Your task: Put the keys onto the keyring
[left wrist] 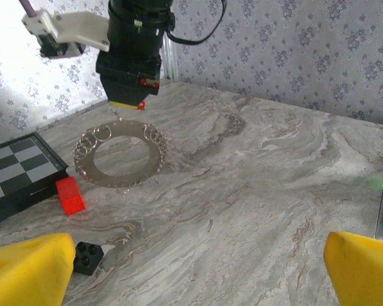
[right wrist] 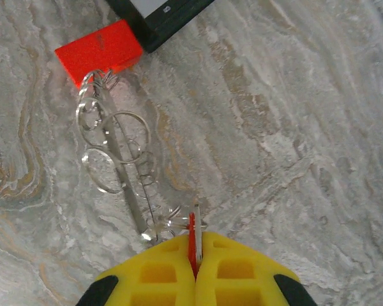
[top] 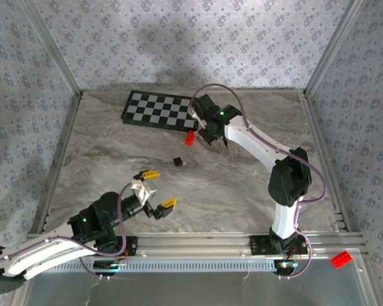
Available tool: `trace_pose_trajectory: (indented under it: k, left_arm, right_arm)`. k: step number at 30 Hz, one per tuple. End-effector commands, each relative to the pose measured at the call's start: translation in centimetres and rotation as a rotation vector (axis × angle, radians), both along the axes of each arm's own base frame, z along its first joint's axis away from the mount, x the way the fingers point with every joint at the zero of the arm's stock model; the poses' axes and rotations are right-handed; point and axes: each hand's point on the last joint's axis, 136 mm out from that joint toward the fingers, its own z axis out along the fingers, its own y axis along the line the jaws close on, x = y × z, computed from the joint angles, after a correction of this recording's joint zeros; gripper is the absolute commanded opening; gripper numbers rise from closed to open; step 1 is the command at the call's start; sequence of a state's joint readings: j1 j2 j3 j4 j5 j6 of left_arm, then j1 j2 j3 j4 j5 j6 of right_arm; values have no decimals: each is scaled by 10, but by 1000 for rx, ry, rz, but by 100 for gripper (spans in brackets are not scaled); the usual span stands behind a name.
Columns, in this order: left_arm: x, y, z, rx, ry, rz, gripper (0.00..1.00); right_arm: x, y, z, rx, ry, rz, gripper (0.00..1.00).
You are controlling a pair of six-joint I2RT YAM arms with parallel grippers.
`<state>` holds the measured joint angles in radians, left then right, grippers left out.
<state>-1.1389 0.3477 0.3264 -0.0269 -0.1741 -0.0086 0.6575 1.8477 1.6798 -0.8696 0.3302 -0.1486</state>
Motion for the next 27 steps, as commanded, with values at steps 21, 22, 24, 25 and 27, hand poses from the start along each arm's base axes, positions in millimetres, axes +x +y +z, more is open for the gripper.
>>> trace_pose_trajectory:
  k: [21, 22, 24, 25, 27]
  left_arm:
    - [1, 9, 32, -80, -42, 27, 99]
    - [1, 10, 32, -83, -43, 28, 99]
    - [1, 10, 32, -83, -45, 29, 99]
    - [1, 10, 33, -84, -47, 28, 100]
    - [1, 10, 31, -81, -47, 26, 99]
  right_arm:
    - [-112, 19, -72, 177, 206, -66, 0]
    - [-117, 19, -77, 179, 214, -71, 0]
    - [-129, 14, -90, 165, 239, -85, 0]
    - [-134, 14, -94, 163, 247, -89, 0]
    - [-142, 11, -101, 155, 259, -102, 0]
